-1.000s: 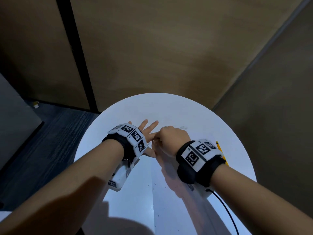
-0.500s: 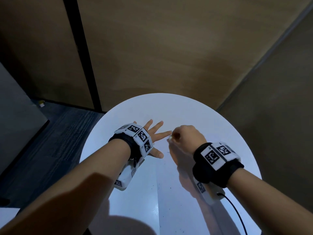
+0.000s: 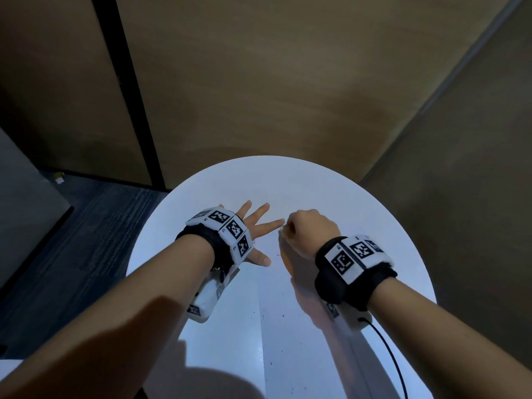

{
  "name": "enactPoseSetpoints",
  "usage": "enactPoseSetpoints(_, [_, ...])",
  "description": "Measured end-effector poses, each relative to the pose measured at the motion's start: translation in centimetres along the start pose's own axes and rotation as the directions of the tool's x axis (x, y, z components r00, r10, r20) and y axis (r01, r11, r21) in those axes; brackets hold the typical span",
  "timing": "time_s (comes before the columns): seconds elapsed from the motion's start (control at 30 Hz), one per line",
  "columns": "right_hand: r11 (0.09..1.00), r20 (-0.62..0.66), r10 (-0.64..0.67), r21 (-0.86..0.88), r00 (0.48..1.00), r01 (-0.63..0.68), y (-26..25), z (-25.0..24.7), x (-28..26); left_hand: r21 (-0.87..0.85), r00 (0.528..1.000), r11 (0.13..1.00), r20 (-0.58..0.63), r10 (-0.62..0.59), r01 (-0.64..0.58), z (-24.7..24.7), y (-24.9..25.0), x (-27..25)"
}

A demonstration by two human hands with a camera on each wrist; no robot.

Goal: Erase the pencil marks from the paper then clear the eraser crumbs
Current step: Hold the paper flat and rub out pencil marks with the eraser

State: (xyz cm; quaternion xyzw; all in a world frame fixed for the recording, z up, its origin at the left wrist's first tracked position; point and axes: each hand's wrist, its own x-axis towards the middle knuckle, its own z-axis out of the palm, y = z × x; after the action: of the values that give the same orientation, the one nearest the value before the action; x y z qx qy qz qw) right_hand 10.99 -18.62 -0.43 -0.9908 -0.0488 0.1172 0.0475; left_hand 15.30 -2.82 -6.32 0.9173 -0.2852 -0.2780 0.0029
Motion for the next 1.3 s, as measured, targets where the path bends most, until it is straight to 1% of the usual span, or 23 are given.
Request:
enactPoseSetpoints(0.03, [1.0, 0.001, -0.002, -0.007, 1.0, 0.002, -0.2, 0.0, -0.1, 0.001, 1.0, 1.0, -0.001, -0.003, 0.003, 0.0, 0.0, 0.0])
enactPoseSetpoints(0.1, [0.998, 0.052, -0.041, 0.041, 0.998, 0.039, -0.7, 0.5, -0.4, 0.004, 1.0, 1.0, -0.002, -0.007, 0.007, 0.1, -0.1, 0.1])
enactPoseSetpoints(0.17, [0.995, 0.102, -0.052, 0.087, 0.993, 0.043, -0.6, 0.7, -0.5, 0.0, 1.0, 1.0, -0.002, -0.007, 0.007, 0.2, -0.2, 0.1])
enactPoseSetpoints(0.3, [0.999, 0.048, 0.015, 0.034, 0.999, -0.016, 0.1, -0.1, 0.2, -0.008, 1.0, 1.0, -0.004, -0.005, 0.005, 0.1, 0.0, -0.1])
enactPoseSetpoints(0.43, [0.997, 0.06, -0.009, 0.073, 0.998, 0.004, -0.3, 0.1, 0.1, -0.017, 1.0, 1.0, -0.001, -0.003, 0.003, 0.0, 0.1, -0.2])
enactPoseSetpoints(0.5, [0.995, 0.062, 0.033, 0.089, 0.998, -0.038, 0.0, -0.4, 0.6, -0.023, 1.0, 1.0, -0.009, -0.006, 0.006, -0.1, 0.1, -0.3])
enactPoseSetpoints(0.57, [0.994, 0.045, 0.085, 0.064, 0.995, -0.088, 0.3, -0.7, 0.8, -0.027, 1.0, 1.0, -0.012, -0.009, 0.009, 0.0, 0.2, -0.4])
enactPoseSetpoints(0.6, [0.995, 0.042, 0.084, 0.052, 0.996, -0.086, 0.2, -0.7, 0.6, -0.027, 1.0, 1.0, -0.011, -0.009, 0.009, 0.0, 0.2, -0.3])
enactPoseSetpoints(0.63, [0.997, 0.052, 0.058, 0.05, 0.997, -0.061, -0.1, -0.5, 0.3, -0.027, 1.0, 1.0, -0.009, -0.009, 0.009, 0.1, 0.1, -0.2])
enactPoseSetpoints(0.7, [0.996, 0.114, -0.028, 0.089, 0.993, 0.018, -0.7, 0.0, -0.3, -0.028, 1.0, 1.0, -0.006, -0.012, 0.012, 0.1, 0.0, -0.1])
enactPoseSetpoints(0.77, [0.989, 0.161, -0.065, 0.145, 0.985, 0.042, -0.5, 0.0, -0.4, -0.039, 1.0, 0.999, -0.013, -0.01, 0.01, 0.1, 0.0, -0.1])
enactPoseSetpoints(0.8, [0.985, 0.151, -0.053, 0.169, 0.987, 0.027, 0.0, -0.2, -0.1, -0.046, 1.0, 0.999, -0.016, -0.01, 0.009, 0.1, 0.1, -0.2])
enactPoseSetpoints(0.9, [0.972, 0.069, 0.034, 0.229, 0.997, -0.049, 1.7, -0.7, 0.5, -0.053, 1.0, 0.998, -0.015, -0.024, 0.023, -0.1, 0.5, -0.5])
enactPoseSetpoints(1.0, [0.964, 0.065, 0.076, 0.249, 0.995, -0.09, 2.4, -0.5, 0.5, -0.04, 0.999, 0.998, -0.014, -0.046, 0.046, -0.3, 0.9, -0.6])
enactPoseSetpoints(1.17, [0.973, 0.078, 0.056, 0.218, 0.995, -0.072, 2.4, -0.7, 0.9, -0.028, 0.999, 0.999, -0.017, -0.044, 0.044, -0.1, 0.8, -0.7])
enactPoseSetpoints(1.3, [0.976, 0.051, 0.025, 0.217, 0.998, -0.036, 2.0, -0.6, 1.1, -0.031, 0.999, 0.999, -0.008, -0.042, 0.042, -0.1, 0.9, -0.9])
